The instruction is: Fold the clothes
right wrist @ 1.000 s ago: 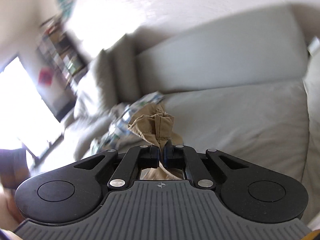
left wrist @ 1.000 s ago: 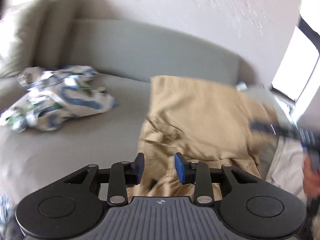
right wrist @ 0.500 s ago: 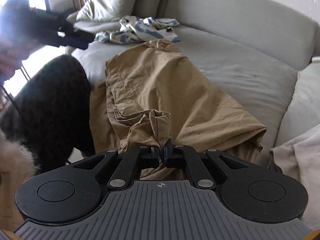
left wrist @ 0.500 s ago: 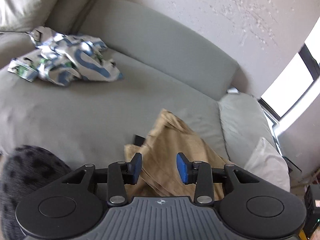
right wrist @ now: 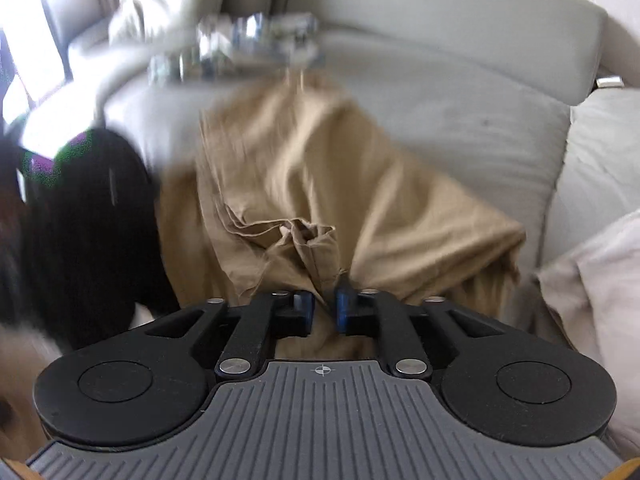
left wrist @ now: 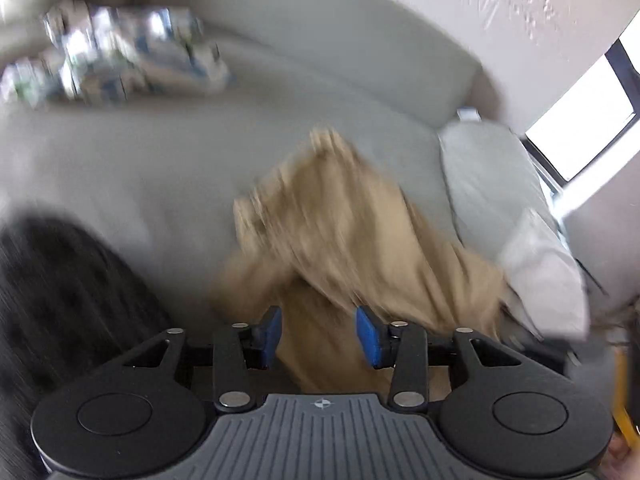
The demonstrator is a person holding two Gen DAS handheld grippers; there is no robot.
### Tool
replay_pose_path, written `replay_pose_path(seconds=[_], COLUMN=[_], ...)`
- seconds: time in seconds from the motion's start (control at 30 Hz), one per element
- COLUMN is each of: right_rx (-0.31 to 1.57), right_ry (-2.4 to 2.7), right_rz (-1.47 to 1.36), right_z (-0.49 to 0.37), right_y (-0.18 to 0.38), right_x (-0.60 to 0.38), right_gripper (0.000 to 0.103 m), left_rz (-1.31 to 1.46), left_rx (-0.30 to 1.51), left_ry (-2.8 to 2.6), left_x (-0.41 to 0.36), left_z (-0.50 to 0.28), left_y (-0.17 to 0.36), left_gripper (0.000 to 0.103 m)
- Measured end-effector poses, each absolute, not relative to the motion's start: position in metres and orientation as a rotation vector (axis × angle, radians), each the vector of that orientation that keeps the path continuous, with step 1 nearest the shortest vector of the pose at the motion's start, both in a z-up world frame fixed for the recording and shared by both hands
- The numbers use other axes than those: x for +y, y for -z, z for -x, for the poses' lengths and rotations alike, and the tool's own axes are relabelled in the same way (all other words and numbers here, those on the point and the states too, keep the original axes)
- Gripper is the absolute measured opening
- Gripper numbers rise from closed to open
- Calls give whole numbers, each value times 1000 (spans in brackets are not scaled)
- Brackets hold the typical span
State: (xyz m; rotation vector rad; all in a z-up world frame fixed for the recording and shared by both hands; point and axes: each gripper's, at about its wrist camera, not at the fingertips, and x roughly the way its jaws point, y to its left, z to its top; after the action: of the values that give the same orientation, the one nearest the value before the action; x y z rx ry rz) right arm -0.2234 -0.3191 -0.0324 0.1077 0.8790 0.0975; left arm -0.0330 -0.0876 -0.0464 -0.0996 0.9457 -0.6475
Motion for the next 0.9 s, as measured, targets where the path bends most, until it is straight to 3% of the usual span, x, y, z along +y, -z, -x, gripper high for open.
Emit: replay_pose_path(seconds=[0.03,0.07,0.17,0.2,0.23,0.43,0.67,0.7,0.73,0.77,0.8,0.9], right_rx=[887,895,835,800,764,699,772,761,755,751,745,743], right_ry=[-91,-85,-73,-48,-17,206,234,229,221,213,201,195], right_rz=[-116,-124,-312,-418,-526,-1117,-1033,-997,-954,-910,-905,-829], right_z=[224,224,236,241,247,246,204,201,200,198,197,189], right_y=[31,30,21,21,21,83,117,115,112,109,109,103], right_x=[-319,-319,-339,-351,-365,-437,-432,-429,-424,-419,-416,-406], right_gripper=[50,55,71,83,88,85,89,88,77,57,18,14], left_rz=[72,62,84,96,107,79,143,128,113,99,85,12], left_rx=[905,875,811,802,806,977,1113,1108,1106,1110,1113,1079], left_ry=[635,634,660,663,656,614,723,742,757,768,780,786], left_x=[-88,-89,-93,-95,-97,-119,-131,-133,-135,-137,-139,-144], left_z=[30,26,3,-7,-18,-70,-86,-84,-81,-78,-74,-69], left_y=[41,36,29,31,35,74,115,116,116,115,114,109], left_gripper=[47,52,81,82,82,83,83,81,75,58,49,26])
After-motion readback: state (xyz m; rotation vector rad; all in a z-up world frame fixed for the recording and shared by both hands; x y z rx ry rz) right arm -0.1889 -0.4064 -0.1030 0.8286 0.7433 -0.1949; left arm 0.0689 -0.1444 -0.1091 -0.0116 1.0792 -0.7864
